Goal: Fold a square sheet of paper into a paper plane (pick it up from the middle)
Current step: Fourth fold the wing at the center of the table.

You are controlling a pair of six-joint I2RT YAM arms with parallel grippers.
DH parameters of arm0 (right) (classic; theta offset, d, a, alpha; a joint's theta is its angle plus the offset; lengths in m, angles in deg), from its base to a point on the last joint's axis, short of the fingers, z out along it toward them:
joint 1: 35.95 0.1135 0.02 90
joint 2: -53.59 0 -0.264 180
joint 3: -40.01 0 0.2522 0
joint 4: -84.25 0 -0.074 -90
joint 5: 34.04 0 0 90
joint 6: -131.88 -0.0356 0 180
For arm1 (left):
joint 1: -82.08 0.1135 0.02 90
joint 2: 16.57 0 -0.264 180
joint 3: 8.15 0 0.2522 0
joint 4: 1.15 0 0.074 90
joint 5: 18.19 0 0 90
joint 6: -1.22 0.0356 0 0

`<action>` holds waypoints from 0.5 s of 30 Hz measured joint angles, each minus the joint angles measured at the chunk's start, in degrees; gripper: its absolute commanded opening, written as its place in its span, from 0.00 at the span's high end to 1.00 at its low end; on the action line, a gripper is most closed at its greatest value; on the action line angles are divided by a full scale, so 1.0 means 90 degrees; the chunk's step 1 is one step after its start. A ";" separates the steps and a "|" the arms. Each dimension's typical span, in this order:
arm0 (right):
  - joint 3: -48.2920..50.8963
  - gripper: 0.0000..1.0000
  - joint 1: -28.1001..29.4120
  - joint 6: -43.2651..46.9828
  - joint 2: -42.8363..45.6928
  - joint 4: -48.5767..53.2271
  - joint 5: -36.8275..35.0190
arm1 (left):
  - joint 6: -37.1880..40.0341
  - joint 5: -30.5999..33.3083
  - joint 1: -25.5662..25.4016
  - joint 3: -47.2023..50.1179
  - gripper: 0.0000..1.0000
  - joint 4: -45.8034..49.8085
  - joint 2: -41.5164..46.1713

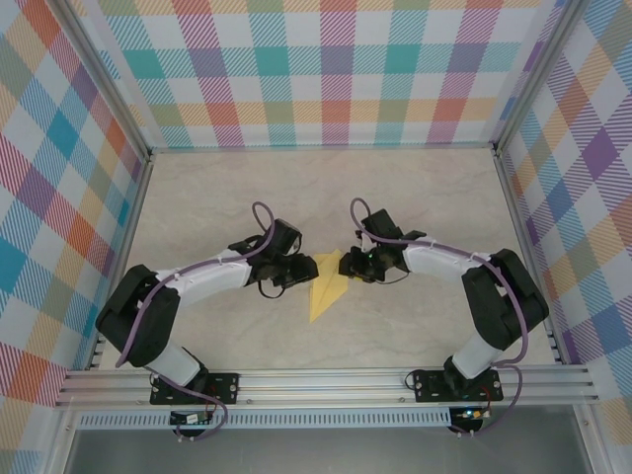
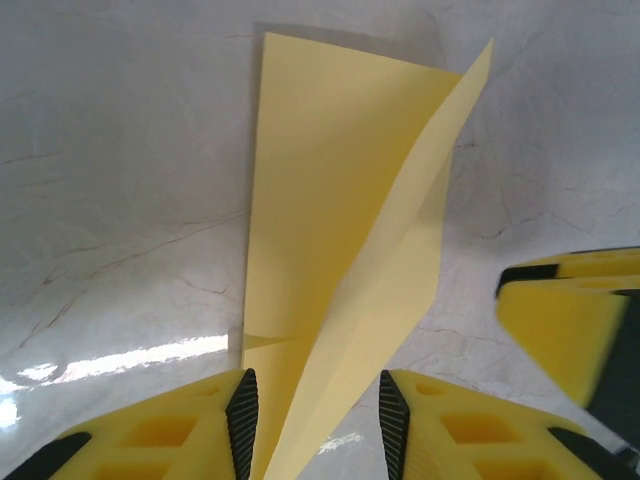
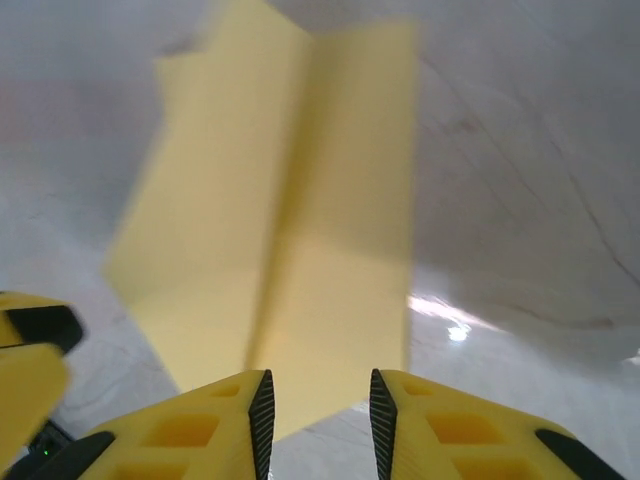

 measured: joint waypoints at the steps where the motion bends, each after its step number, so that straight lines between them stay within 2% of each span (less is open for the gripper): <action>1: 0.0151 0.65 -0.0007 -0.0138 0.0000 -0.0019 0.0002 | 0.0056 -0.0022 0.0000 -0.0078 0.59 0.0046 -0.0075; 6: 0.0457 0.65 -0.0005 -0.0770 -0.0053 -0.0330 0.0146 | 0.0393 -0.0032 0.0000 -0.0517 0.58 0.0415 -0.0529; 15: 0.0442 0.65 0.0002 -0.1158 -0.0325 -0.0765 0.0313 | 0.0712 0.0015 -0.0019 -0.0811 0.58 0.0770 -0.1095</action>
